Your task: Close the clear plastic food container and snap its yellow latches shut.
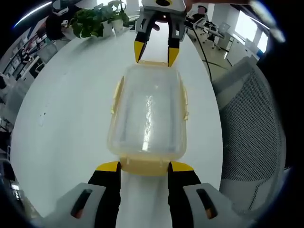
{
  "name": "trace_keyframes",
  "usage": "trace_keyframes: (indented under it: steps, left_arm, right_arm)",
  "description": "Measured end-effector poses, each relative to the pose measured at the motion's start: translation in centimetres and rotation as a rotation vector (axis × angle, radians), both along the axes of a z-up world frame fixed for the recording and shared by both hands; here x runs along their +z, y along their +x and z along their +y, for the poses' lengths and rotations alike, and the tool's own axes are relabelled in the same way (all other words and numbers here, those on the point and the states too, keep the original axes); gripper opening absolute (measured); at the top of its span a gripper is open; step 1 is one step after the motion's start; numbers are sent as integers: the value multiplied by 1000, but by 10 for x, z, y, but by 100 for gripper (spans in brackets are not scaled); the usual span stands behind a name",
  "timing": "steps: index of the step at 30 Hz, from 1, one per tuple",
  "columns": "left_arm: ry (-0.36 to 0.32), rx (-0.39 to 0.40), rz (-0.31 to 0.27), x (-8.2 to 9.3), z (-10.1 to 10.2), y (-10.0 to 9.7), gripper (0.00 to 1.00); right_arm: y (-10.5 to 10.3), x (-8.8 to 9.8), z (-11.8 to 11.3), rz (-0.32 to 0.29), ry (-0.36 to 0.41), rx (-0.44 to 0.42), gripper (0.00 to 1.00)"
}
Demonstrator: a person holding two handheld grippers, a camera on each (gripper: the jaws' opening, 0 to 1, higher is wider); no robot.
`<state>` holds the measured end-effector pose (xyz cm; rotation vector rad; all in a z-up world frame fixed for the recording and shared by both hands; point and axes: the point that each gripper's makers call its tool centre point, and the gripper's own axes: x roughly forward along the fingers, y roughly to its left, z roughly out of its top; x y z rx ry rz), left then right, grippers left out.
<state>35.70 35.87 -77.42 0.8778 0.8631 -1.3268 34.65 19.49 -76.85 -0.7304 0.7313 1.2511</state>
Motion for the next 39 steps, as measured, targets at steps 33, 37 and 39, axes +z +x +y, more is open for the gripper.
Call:
trace_keyframes:
  steps: [33, 37, 39]
  left_arm:
    - [9, 29, -4, -5, -13, 1, 38]
    - [12, 27, -8, -5, -11, 3, 38]
    - [14, 23, -10, -6, -11, 3, 38]
  right_arm:
    - [5, -8, -13, -21, 5, 14, 38]
    - [6, -8, -12, -17, 4, 11, 38]
    - [6, -8, -12, -19, 6, 9, 38]
